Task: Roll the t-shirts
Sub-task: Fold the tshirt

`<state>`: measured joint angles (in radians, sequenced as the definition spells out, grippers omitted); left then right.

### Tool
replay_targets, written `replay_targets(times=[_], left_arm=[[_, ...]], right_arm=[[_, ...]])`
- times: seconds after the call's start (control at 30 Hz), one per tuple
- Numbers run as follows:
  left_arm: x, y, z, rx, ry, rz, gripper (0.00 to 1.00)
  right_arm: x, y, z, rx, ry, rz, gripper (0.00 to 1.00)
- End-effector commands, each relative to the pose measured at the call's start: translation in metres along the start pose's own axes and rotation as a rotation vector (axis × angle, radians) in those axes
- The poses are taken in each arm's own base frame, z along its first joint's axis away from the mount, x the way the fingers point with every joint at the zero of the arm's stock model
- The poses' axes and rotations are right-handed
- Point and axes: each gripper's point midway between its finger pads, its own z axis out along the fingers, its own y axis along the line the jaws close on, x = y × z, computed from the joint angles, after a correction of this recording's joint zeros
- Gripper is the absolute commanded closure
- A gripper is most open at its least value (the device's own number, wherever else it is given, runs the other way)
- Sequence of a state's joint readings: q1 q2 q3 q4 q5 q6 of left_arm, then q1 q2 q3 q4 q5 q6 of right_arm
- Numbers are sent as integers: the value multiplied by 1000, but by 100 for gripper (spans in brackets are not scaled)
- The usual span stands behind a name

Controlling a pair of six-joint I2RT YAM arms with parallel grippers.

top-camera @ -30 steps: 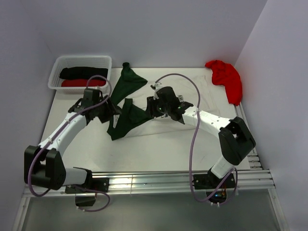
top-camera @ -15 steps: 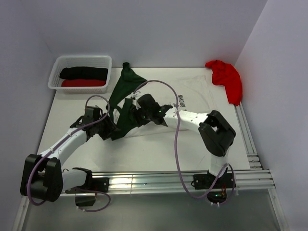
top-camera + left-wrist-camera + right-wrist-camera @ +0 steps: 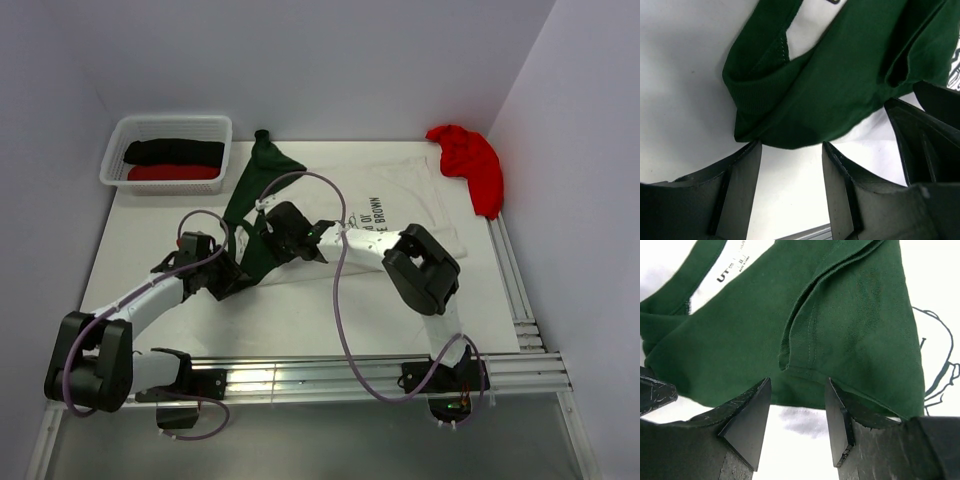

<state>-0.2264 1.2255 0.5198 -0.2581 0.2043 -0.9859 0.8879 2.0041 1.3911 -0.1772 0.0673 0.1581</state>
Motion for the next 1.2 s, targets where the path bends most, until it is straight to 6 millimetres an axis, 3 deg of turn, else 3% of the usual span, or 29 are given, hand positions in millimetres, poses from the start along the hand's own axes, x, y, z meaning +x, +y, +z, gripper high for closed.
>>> replay_targets(times=[0.0,0.13,0.23,0.27,0.37,0.5,0.73,0.77,0.87,1.0,1.17], left_arm=[[-3,1,8,5,-17,-11,43],[-3,5,16,-13,-12,-19,44],[-6,8,20,-39,-14,-9,45],[-8,10,21,-49,-19,2,46],[-11,13,21,-77,-25,29,52],[-12,16,19,-89,-32,48,68],[-3,16,26,-74,19,49,100],[-3,16,26,-72,23,51,100],[-2,16,26,-78,28,57,100],[-4,15,20,-82,16,63,100],[-7,14,14,-89,2,68,100]], right_arm=[[-28,2,4,22,-75,-16,46],[-28,-3,11,51,-72,-15,50],[-32,-2,13,46,-80,-20,59],[-34,-2,13,48,-85,-23,79],[-40,-3,9,52,-103,-15,100],[-51,-16,-2,45,-136,2,100],[-81,-72,-18,35,-188,95,100],[-86,-90,-19,41,-196,121,100],[-95,-110,-13,13,-198,163,100],[-109,-162,-10,18,-220,256,100],[-124,-190,1,23,-216,288,99]])
